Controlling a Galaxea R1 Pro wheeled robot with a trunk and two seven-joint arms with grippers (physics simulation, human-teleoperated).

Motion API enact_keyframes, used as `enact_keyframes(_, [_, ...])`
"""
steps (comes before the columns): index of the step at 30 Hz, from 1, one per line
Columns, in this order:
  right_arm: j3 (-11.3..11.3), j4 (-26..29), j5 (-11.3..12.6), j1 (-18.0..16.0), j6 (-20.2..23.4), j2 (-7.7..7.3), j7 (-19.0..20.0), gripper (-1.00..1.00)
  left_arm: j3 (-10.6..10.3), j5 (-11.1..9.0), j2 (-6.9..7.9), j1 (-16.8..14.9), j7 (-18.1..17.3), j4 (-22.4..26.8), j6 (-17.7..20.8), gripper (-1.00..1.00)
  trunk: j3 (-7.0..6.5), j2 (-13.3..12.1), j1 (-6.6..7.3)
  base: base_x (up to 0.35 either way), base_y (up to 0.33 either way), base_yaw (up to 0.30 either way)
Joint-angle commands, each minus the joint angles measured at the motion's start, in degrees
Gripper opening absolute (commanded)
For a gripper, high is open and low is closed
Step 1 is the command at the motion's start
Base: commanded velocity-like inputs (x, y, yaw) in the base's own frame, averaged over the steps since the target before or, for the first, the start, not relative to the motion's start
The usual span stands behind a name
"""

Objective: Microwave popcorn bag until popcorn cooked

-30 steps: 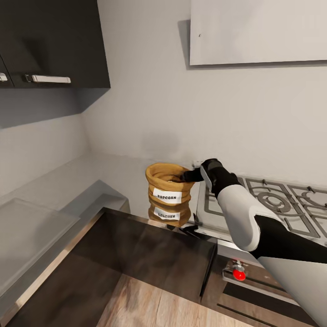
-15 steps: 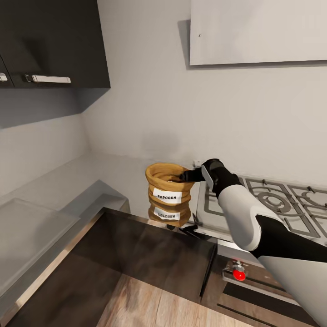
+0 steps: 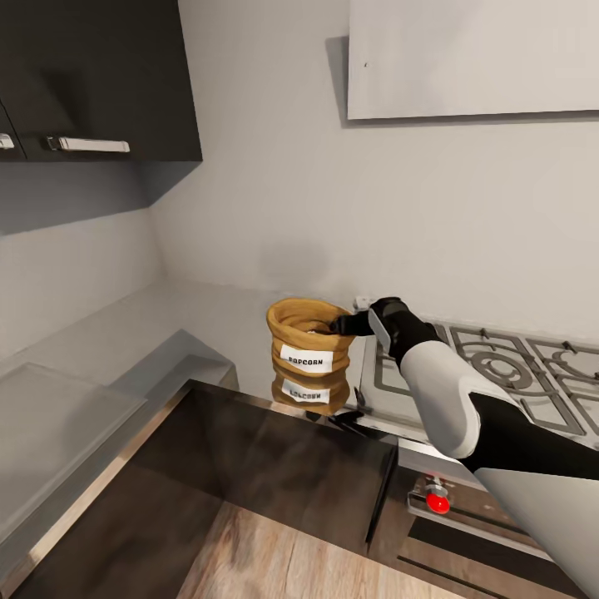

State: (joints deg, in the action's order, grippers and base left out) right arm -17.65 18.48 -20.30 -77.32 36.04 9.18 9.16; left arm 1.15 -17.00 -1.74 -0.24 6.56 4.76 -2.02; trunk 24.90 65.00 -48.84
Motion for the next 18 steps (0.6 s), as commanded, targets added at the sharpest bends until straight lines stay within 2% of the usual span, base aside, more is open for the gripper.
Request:
enact_keyframes(1, [-0.37, 0.1, -0.62, -0.03, 0.21, 0.03, 0.37, 1.0, 0.08, -0.23, -0.02, -0.02, 0.12, -0.01, -0.18, 1.0, 0.06, 0.04, 0.0, -0.002, 0.0, 0.0])
enact_keyframes(6, [-0.37, 0.07, -0.62, -0.03, -0.07, -0.5, 0.14, 1.0, 0.08, -0.23, -0.02, -0.02, 0.12, -0.01, -0.18, 1.0, 0.06, 0.04, 0.0, 0.0, 0.0, 0.0])
enact_keyframes(7, [-0.37, 0.07, -0.62, -0.03, -0.32, -0.62, 0.12, -1.0, 0.08, -0.23, -0.02, -0.02, 0.12, -0.01, -0.18, 1.0, 0.06, 0.04, 0.0, 0.0, 0.0, 0.0])
enact_keyframes(10, [-0.38, -0.32, -0.62, -0.03, -1.64, -0.81, -0.47, -1.0, 0.08, -0.23, -0.02, -0.02, 0.12, -0.01, -0.18, 1.0, 0.06, 0.04, 0.0, 0.0, 0.0, 0.0])
enact_keyframes(18, [-0.37, -0.7, -0.65, -0.03, -1.75, -0.84, -2.17, -1.0, 0.08, -0.23, -0.02, -0.02, 0.12, -0.01, -0.18, 1.0, 0.06, 0.04, 0.0, 0.0, 0.0, 0.0])
